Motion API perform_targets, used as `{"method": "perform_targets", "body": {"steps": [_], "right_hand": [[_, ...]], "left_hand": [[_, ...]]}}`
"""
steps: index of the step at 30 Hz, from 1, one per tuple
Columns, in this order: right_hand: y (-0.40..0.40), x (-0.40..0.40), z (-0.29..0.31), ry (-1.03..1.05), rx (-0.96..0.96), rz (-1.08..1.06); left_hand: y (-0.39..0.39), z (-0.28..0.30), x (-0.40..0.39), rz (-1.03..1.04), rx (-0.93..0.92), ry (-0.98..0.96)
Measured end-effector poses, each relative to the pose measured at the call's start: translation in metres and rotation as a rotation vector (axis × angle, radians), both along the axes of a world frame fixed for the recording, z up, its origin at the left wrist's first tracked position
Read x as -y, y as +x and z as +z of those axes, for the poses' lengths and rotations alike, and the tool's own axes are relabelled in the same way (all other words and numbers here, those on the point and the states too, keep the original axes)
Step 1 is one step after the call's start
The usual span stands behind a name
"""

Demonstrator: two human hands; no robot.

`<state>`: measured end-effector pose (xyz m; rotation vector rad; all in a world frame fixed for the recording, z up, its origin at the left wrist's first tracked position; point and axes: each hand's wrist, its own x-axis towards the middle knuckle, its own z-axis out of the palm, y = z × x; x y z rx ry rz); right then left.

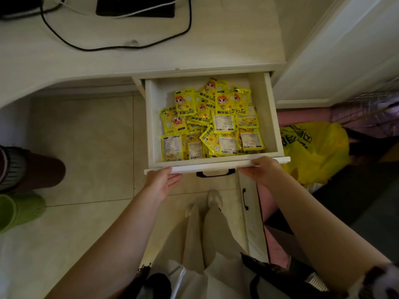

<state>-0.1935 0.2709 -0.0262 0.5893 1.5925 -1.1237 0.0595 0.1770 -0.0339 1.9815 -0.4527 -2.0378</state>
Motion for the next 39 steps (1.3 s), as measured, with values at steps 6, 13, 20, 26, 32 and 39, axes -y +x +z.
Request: {"method": "perform_targets", "body": {"steps": [6, 13, 20, 26, 32, 39], "right_hand": [[0.0, 0.025, 0.001, 0.002, 0.006, -0.005], [-0.026, 0.07, 0.0, 0.015, -0.056, 0.053], [-0.058, 0.124, -0.004, -0.005, -0.047, 0.138], [-0.083, 0.166, -0.008, -0.053, -0.028, 0.145], [-0.103, 0.204, -0.011, -0.098, -0.029, 0.171], [-0.115, 0.233, -0.014, -0.115, -0.024, 0.185]], "left_hand": [[-0.012, -0.003, 0.029, 0.062, 0.04, -0.047], [-0.036, -0.003, 0.069, 0.099, 0.022, -0.056], [-0.06, -0.002, 0.119, 0.09, 0.027, -0.11], [-0.082, -0.005, 0.164, 0.116, 0.033, -0.178], [-0.095, -0.014, 0.2, 0.125, 0.008, -0.218], [-0.111, -0.019, 0.23, 0.107, -0.015, -0.234]]}}
